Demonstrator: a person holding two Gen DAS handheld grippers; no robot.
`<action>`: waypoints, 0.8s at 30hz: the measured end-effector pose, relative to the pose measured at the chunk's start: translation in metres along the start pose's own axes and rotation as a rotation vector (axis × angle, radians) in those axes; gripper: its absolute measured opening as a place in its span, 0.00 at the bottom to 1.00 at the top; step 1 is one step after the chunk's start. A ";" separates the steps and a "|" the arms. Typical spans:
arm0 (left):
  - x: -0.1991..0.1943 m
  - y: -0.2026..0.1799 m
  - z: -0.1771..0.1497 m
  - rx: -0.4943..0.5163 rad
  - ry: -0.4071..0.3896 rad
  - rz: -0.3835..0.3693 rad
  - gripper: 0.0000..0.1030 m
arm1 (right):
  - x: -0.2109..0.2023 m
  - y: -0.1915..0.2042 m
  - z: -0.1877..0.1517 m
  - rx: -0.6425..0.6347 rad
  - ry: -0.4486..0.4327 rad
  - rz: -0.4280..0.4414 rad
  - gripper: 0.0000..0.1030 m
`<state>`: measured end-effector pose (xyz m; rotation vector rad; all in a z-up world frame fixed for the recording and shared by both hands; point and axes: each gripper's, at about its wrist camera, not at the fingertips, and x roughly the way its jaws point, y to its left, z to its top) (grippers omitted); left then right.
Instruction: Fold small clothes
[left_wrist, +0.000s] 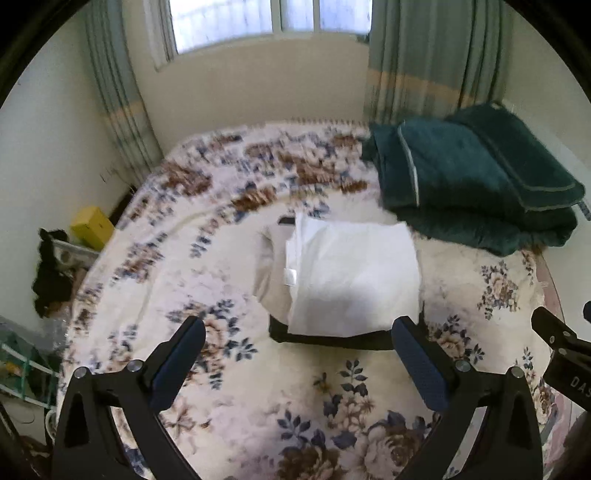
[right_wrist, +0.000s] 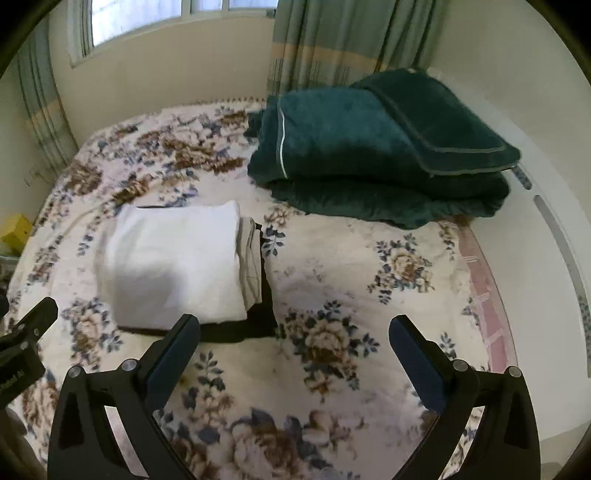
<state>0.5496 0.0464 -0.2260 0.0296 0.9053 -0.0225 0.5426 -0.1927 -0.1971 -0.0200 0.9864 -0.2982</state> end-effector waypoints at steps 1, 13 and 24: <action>-0.013 0.002 -0.003 -0.005 -0.014 0.004 1.00 | -0.021 -0.004 -0.006 -0.002 -0.018 -0.002 1.00; -0.194 0.012 -0.048 -0.036 -0.175 -0.002 1.00 | -0.249 -0.043 -0.075 -0.006 -0.247 0.031 1.00; -0.278 0.009 -0.087 -0.022 -0.249 0.003 1.00 | -0.363 -0.071 -0.134 0.001 -0.339 0.087 1.00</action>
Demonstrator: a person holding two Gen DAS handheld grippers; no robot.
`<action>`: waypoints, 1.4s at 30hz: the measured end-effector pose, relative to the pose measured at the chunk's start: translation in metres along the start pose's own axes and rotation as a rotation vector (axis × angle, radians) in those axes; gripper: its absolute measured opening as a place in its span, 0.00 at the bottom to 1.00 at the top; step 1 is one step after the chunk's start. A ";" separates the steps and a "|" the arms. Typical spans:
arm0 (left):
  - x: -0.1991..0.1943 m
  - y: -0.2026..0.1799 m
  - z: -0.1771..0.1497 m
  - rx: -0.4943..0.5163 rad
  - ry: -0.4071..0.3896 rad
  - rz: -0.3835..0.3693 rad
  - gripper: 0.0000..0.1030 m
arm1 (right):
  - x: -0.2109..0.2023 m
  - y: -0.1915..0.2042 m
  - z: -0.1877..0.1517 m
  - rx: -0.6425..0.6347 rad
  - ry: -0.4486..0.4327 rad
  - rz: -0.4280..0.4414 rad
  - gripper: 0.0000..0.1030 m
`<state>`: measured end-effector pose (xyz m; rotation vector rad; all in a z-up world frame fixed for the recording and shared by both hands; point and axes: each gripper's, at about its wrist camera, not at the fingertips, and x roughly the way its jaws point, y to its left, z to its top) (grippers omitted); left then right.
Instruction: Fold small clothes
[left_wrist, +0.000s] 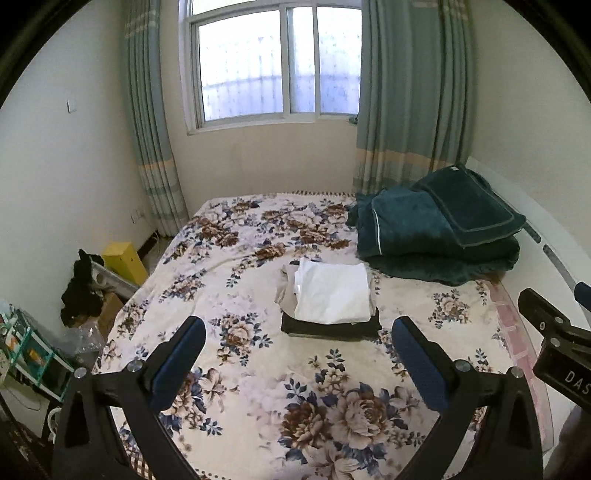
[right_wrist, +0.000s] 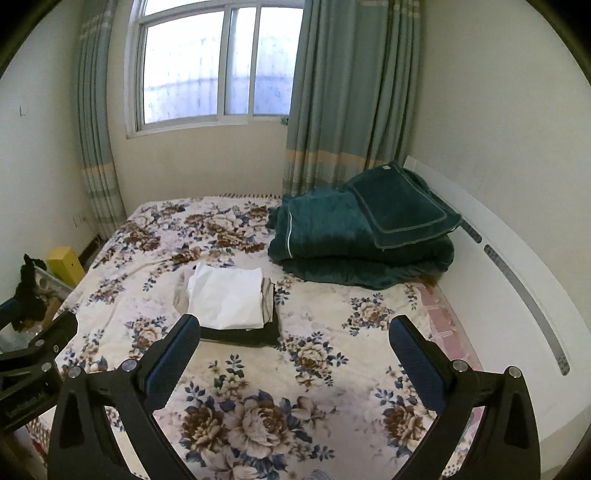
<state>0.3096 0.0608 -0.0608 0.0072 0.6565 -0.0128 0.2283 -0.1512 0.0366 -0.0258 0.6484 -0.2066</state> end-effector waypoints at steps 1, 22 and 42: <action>-0.004 0.000 -0.001 0.000 -0.005 -0.003 1.00 | -0.008 -0.002 -0.001 0.002 -0.006 0.003 1.00; -0.036 -0.002 -0.019 -0.019 -0.021 0.017 1.00 | -0.043 -0.012 -0.002 -0.010 -0.021 0.054 1.00; -0.041 -0.002 -0.020 -0.018 -0.022 0.017 1.00 | -0.037 -0.010 0.003 -0.021 -0.018 0.074 1.00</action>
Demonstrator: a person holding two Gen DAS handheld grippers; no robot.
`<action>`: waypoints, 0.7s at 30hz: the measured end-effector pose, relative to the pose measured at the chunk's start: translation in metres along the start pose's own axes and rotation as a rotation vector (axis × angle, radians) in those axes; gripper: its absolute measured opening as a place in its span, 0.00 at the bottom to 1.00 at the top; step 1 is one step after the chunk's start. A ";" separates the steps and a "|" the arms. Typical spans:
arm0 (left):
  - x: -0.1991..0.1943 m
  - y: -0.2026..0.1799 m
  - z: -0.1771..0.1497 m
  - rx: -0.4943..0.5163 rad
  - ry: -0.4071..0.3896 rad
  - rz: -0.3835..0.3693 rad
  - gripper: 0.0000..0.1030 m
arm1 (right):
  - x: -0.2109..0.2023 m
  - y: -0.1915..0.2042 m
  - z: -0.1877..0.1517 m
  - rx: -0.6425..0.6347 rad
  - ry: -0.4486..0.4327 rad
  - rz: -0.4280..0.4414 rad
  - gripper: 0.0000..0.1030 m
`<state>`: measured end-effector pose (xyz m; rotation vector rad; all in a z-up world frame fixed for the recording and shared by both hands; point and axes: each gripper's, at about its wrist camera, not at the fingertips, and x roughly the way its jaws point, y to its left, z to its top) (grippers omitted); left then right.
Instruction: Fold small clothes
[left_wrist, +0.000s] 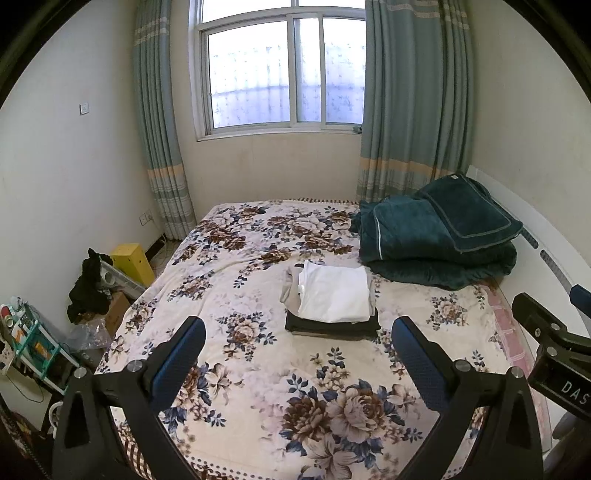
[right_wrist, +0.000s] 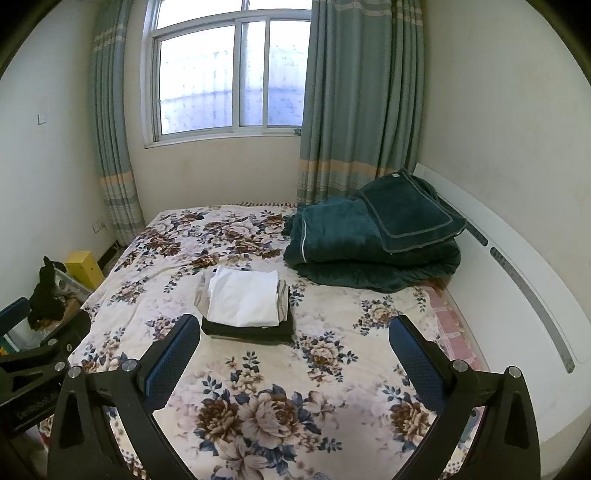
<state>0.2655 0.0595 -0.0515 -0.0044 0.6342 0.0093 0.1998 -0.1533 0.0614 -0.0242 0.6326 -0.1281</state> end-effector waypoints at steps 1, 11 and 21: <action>0.000 0.000 0.000 -0.001 -0.003 0.002 1.00 | -0.001 0.000 -0.001 0.001 0.000 -0.001 1.00; -0.003 -0.003 0.009 0.004 -0.019 0.001 1.00 | 0.003 -0.002 0.004 0.006 0.001 0.010 1.00; -0.008 0.001 0.015 -0.008 -0.032 0.007 1.00 | 0.005 -0.004 0.006 0.006 0.000 0.016 1.00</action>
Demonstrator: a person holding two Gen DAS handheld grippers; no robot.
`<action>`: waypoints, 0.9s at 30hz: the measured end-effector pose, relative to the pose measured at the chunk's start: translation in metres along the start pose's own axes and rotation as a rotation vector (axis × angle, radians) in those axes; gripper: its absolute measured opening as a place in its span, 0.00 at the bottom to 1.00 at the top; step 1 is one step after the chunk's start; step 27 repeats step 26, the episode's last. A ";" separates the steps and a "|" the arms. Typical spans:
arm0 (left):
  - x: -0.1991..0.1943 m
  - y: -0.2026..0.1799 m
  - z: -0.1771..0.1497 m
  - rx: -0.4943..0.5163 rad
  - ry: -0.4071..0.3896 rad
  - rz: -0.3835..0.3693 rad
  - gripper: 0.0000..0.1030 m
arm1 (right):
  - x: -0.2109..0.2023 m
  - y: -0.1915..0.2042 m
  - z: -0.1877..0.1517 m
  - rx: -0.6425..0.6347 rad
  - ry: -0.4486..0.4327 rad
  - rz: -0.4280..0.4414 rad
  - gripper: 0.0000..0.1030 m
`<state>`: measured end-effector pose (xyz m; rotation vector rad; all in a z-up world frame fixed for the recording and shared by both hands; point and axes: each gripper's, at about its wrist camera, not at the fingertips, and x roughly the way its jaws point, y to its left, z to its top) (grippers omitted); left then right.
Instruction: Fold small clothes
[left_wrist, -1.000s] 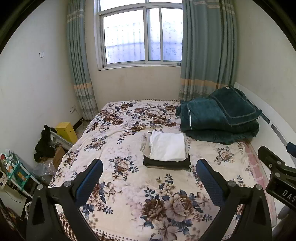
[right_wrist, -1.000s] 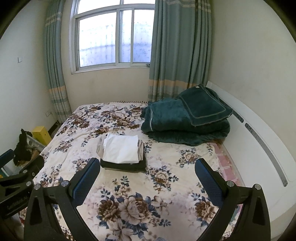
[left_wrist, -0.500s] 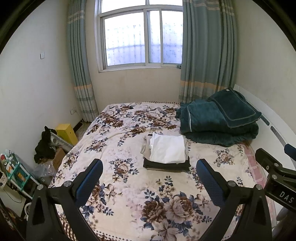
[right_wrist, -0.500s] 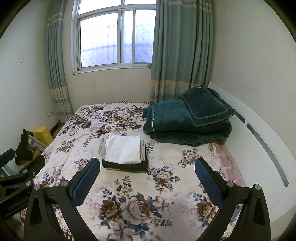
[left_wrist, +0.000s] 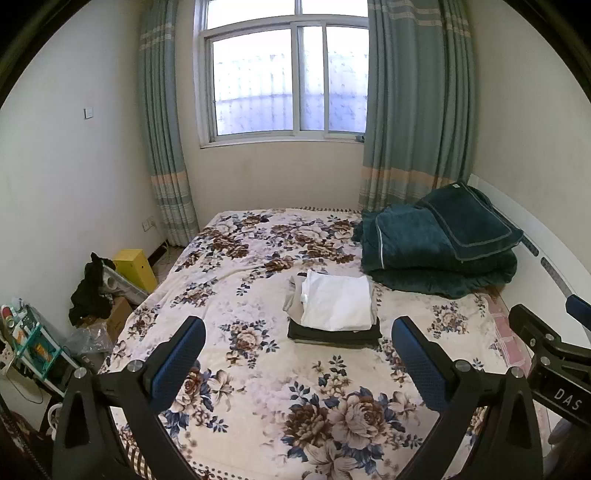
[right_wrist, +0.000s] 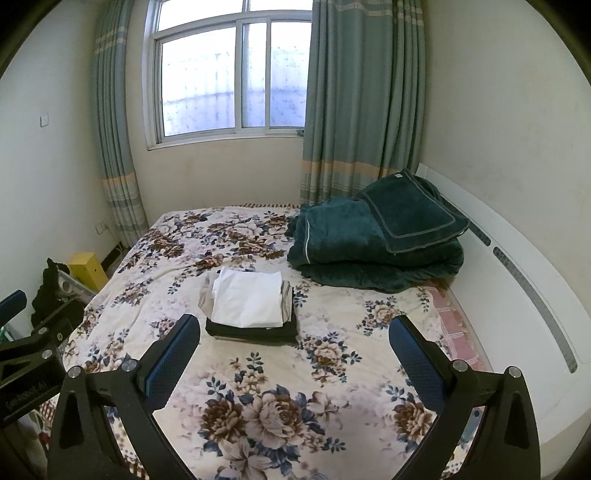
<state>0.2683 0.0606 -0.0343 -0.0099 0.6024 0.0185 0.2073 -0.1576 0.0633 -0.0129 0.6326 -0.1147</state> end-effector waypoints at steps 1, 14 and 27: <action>0.000 0.000 0.001 0.000 0.000 -0.002 1.00 | 0.000 0.000 0.000 0.001 -0.001 0.000 1.00; -0.002 0.001 0.001 -0.004 -0.001 -0.001 1.00 | -0.001 0.002 -0.001 -0.001 0.004 -0.001 1.00; -0.006 0.001 0.004 -0.019 -0.004 0.004 1.00 | -0.004 0.004 -0.004 -0.001 0.002 -0.006 1.00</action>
